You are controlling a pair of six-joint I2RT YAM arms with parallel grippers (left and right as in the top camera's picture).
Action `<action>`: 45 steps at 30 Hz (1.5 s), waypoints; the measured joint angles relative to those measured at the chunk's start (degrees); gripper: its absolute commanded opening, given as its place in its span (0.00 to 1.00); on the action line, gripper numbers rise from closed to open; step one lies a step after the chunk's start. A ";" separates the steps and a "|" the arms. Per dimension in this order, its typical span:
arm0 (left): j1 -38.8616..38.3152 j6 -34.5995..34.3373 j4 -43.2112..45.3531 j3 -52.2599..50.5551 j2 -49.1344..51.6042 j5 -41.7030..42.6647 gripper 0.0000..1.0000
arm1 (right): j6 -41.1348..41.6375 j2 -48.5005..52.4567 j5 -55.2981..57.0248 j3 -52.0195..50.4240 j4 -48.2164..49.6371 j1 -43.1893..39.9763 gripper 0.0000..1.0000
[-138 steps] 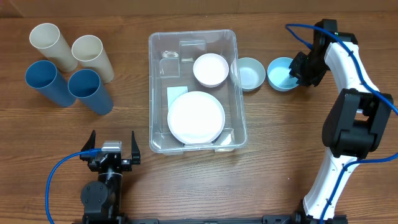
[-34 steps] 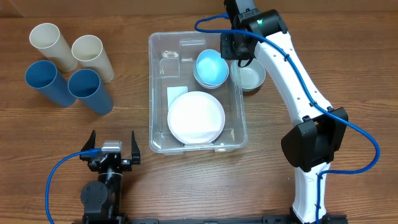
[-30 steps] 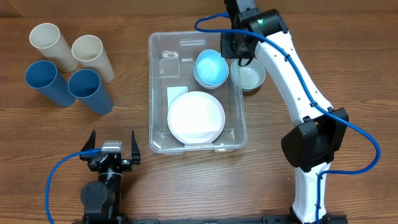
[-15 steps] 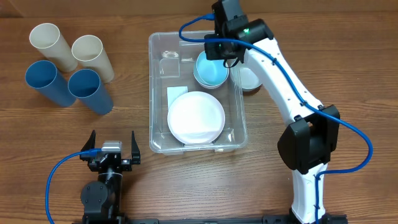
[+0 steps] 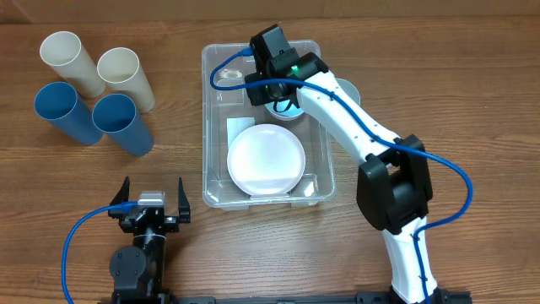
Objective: Pack container
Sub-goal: 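Lift the light blue bowl into the bin onto the pink bowl, then release the light blue bowl and raise the right gripper out of the bin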
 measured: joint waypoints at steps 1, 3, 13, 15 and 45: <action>-0.02 0.00 0.00 0.00 0.00 0.02 1.00 | 0.02 0.61 -0.35 0.00 0.13 0.00 0.33; 0.00 0.00 0.02 0.00 0.00 0.04 1.00 | 0.00 0.87 -0.42 0.00 0.20 0.09 0.32; 0.00 0.00 0.02 0.00 0.00 0.04 1.00 | -2.40 1.07 0.17 4.28 -4.13 0.07 0.33; 0.00 0.00 0.00 0.00 0.00 0.02 1.00 | -2.67 1.07 0.48 5.77 -3.96 -0.04 0.33; 0.00 0.00 0.00 0.00 0.00 0.04 1.00 | -3.45 1.14 8.98 6.03 -4.59 -2.51 0.33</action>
